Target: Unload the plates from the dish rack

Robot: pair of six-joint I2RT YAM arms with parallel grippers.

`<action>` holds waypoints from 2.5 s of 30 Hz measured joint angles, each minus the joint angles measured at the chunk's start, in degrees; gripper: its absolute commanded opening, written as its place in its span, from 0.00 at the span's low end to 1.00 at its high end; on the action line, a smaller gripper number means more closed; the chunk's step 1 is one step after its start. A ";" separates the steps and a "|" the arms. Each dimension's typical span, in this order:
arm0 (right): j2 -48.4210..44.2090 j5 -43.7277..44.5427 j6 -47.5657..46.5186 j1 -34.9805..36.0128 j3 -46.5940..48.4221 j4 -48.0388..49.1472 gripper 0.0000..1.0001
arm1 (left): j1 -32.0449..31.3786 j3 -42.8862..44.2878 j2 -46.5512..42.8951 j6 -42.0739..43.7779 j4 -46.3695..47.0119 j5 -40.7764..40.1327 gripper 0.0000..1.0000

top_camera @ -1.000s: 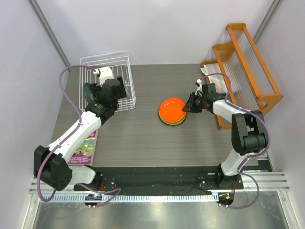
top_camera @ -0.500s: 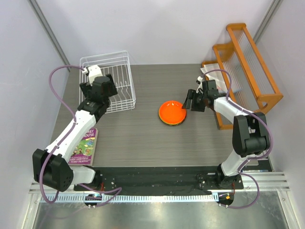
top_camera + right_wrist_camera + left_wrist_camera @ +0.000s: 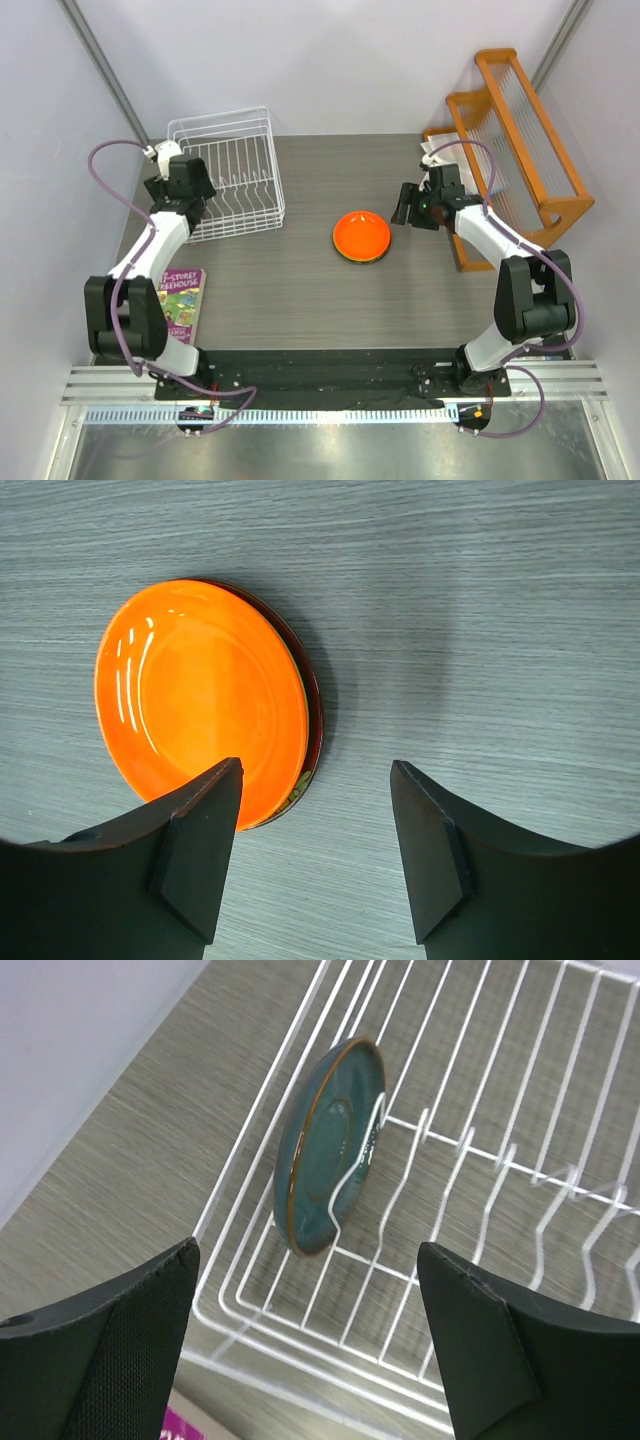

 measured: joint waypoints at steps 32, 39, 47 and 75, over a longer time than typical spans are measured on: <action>7.54 0.28 -1.16 0.00 1.46 -0.17 0.63 | 9.90 2.45 16.76 -4.26 10.36 9.62 0.07; 7.67 0.26 -1.16 0.00 1.46 -0.17 0.64 | 9.97 2.43 16.81 -3.02 10.54 10.34 0.00; 7.67 1.03 -1.16 0.00 1.46 -0.17 0.66 | 9.99 2.29 15.67 0.20 10.08 12.39 0.00; -7.50 -2.38 0.63 1.46 -2.38 1.51 0.67 | 0.50 -0.98 -10.29 -10.23 4.90 30.40 0.00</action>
